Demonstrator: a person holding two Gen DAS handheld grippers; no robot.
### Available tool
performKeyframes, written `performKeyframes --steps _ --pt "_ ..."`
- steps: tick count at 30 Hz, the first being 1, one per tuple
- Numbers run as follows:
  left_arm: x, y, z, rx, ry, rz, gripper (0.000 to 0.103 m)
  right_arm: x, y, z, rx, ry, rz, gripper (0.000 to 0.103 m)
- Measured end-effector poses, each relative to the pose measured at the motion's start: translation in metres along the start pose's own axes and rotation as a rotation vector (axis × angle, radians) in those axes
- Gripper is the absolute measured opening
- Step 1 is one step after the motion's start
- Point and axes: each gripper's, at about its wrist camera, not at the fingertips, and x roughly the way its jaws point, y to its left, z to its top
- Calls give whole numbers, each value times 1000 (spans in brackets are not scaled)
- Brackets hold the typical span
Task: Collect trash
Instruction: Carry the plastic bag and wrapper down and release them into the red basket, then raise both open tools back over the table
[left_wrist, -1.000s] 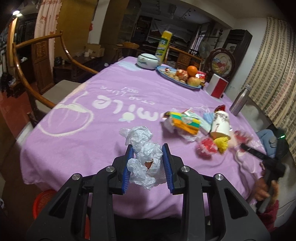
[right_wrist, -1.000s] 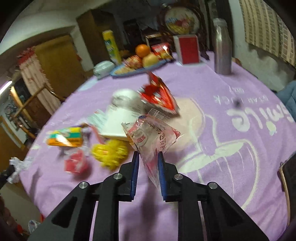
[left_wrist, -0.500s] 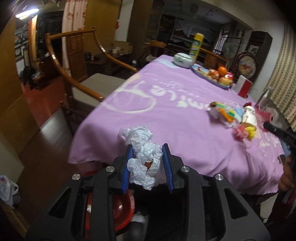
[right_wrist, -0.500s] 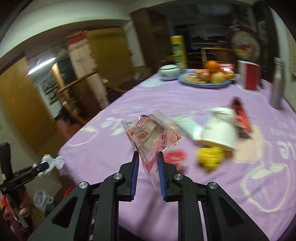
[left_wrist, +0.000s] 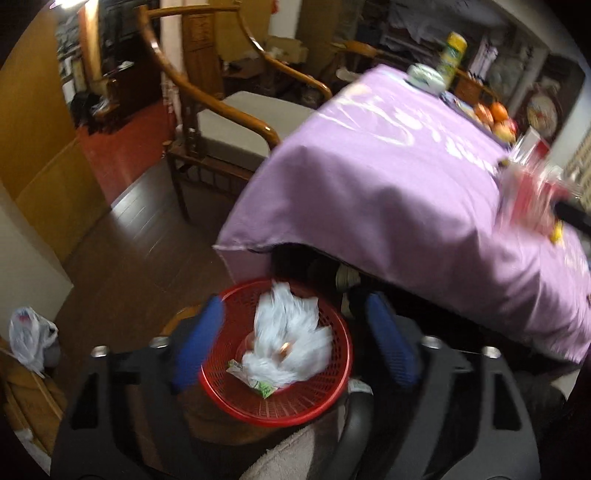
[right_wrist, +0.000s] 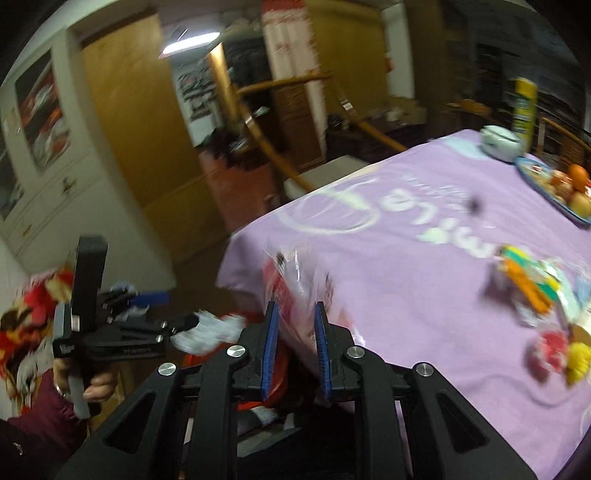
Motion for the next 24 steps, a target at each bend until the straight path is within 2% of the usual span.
performKeyframes --steps 4,9,10,12,13,24 --pt "-11 27 0 -66 -70 23 93 32 31 2 -62 81 55 20" --pt "-13 59 -3 -145 -95 45 93 68 72 5 -126 173 117 20" --pt "-13 63 -4 -155 -94 49 93 74 77 6 -136 187 127 22" --pt "-12 73 -5 -176 -95 64 93 84 83 7 -144 221 156 39" --pt "-12 75 -6 -181 -96 69 93 87 85 8 -143 229 170 47" --pt "-8 72 -8 -171 -88 94 93 87 75 11 -125 196 133 48"
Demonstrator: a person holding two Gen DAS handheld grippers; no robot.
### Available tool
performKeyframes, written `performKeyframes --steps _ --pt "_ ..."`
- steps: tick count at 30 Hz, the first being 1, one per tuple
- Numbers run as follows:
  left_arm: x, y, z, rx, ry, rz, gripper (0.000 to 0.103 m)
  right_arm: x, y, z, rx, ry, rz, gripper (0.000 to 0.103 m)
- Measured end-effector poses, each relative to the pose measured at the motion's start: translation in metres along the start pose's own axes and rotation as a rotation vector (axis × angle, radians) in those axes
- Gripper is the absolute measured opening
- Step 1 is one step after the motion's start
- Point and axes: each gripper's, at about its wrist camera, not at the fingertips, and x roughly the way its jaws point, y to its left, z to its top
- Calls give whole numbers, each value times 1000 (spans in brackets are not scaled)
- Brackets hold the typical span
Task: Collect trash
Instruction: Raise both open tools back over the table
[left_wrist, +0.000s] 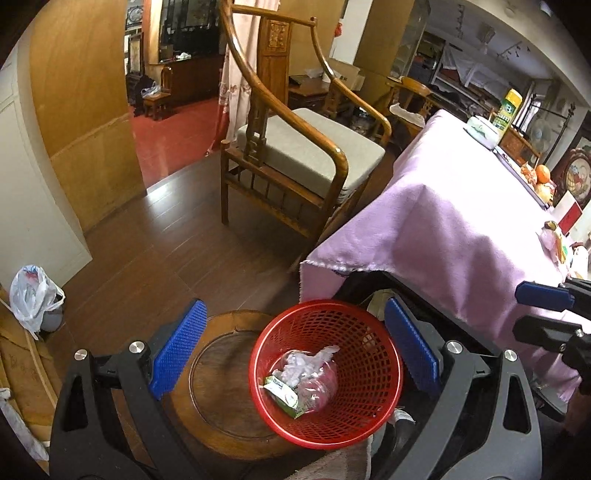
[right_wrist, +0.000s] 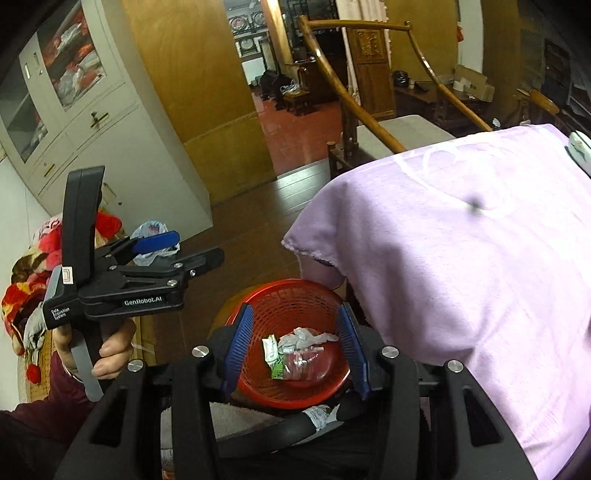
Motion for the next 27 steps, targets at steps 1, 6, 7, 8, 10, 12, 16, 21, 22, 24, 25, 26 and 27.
performKeyframes --steps 1,6,7,8,10,12,16,21,22,24,25,26,27 --pt "-1 -2 0 5 -3 0 93 -3 -3 0 6 -9 -4 49" --pt "-8 -25 2 49 -24 -15 93 -26 -22 -9 46 -71 -37 55" --pt "-9 -30 3 59 -27 -18 93 -30 -26 -10 53 -81 -41 56" --pt "-11 -37 3 71 -32 -23 94 -38 -31 -14 65 -97 -49 58" --pt "-14 -50 4 95 -41 -29 94 -48 -37 -18 81 -122 -63 61" --pt "-19 -65 4 127 -51 -34 94 -61 -46 -26 102 -153 -75 63" --pt "-27 -96 1 190 -68 -40 95 -87 -64 -43 143 -214 -93 71" --pt "-36 -145 -3 271 -79 -82 96 -128 -93 -72 202 -316 -157 79" --pt "-37 -155 -4 287 -78 -91 96 -138 -100 -80 219 -339 -171 81" --pt "-36 -180 -7 326 -75 -114 96 -155 -118 -96 259 -381 -202 83" --pt "-34 -194 -9 349 -71 -127 96 -163 -126 -104 277 -396 -219 84" --pt "-32 -207 -11 369 -66 -137 96 -174 -140 -116 307 -418 -248 85" --pt "-29 -219 -12 391 -60 -146 96 -177 -145 -120 321 -425 -261 85"
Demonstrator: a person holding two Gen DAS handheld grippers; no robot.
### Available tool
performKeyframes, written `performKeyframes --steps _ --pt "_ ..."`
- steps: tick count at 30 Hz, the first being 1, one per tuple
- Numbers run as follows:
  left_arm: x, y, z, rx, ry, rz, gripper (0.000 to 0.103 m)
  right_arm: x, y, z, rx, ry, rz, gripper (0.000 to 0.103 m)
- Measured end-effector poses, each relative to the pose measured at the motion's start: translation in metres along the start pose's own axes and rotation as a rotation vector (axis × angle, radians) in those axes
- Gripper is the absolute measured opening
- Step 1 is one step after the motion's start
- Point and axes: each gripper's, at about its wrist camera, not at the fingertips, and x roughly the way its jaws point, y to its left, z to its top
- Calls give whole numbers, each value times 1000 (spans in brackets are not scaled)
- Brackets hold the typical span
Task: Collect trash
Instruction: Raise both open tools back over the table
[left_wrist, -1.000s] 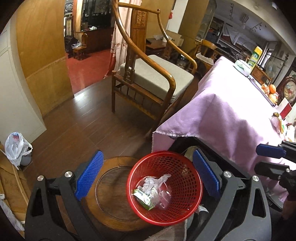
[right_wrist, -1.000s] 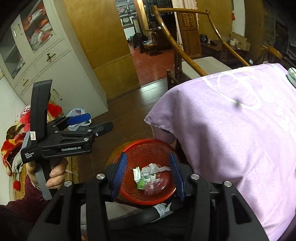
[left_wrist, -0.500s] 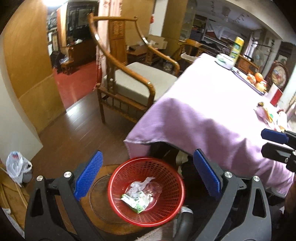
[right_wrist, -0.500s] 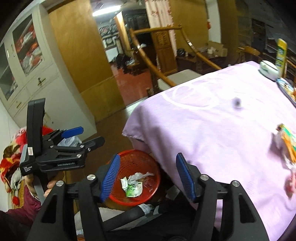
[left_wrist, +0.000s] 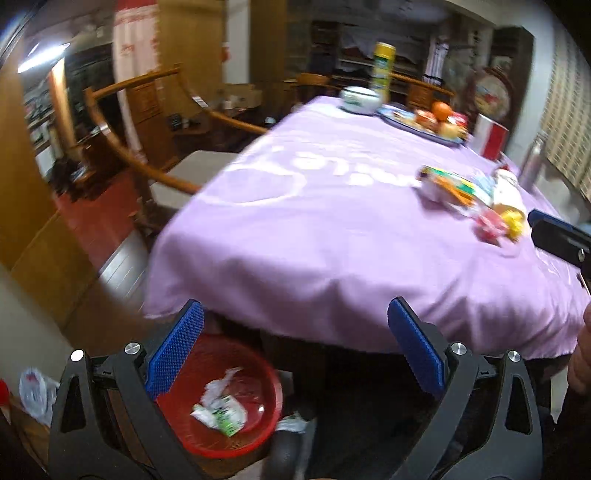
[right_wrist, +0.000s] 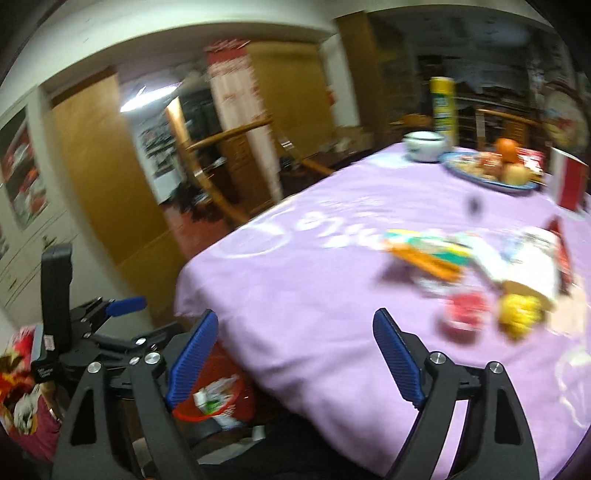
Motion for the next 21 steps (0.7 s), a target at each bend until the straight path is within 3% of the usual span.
performKeyframes --steps 8,13,21 --pt "48 -87 44 107 37 -110 96 -17 -102 -14 116 -76 -261 88" --pt "81 -129 76 166 52 -153 96 -22 -155 -16 187 -100 -344 89" --pt "130 -179 123 196 75 -193 96 -23 -200 -16 255 -95 -399 90"
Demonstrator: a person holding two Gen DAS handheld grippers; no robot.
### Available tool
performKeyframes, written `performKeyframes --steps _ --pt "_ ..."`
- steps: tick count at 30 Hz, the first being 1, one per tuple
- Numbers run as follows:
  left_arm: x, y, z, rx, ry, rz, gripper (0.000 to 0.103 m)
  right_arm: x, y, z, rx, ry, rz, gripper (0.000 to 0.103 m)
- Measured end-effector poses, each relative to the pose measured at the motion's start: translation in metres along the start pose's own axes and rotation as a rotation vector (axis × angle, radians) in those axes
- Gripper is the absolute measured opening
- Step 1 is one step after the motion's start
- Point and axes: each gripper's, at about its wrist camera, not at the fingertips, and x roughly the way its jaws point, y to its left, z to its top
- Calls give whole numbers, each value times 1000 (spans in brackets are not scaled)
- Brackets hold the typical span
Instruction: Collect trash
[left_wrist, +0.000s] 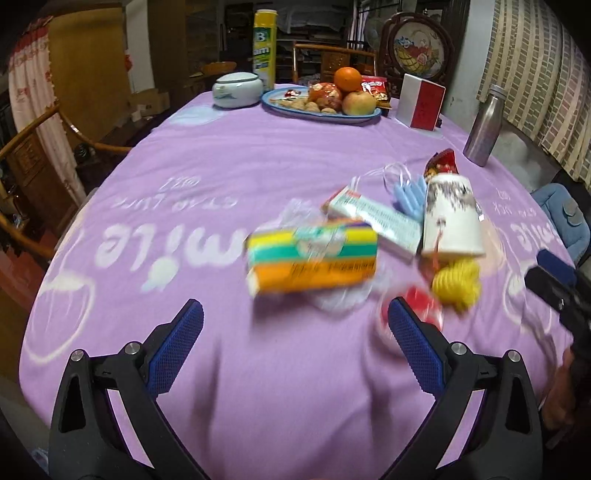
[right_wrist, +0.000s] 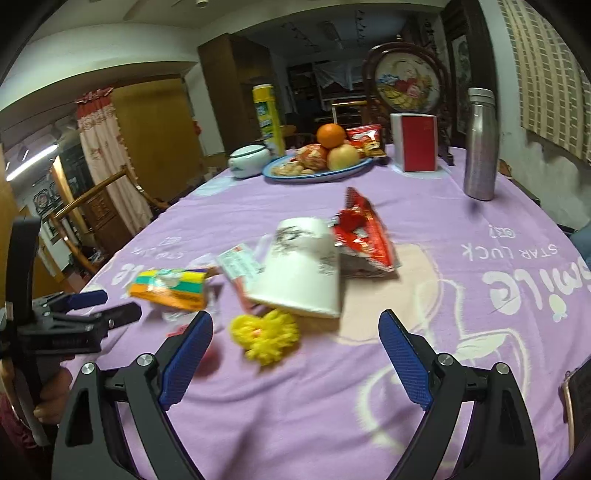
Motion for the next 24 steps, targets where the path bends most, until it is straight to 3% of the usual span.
performKeyframes --steps 7,12,18,21,24 --pt "36 -33 35 102 -20 62 96 11 -19 3 62 13 16 90" --pt "63 -37 37 119 12 132 96 15 -22 4 84 22 58 91" --pt "73 -22 29 82 44 124 96 19 -25 3 112 44 100 91" --pt "64 -13 27 49 20 91 96 18 -25 3 115 44 100 91" --pt "55 -3 19 38 9 65 85 19 -25 3 109 49 97 91"
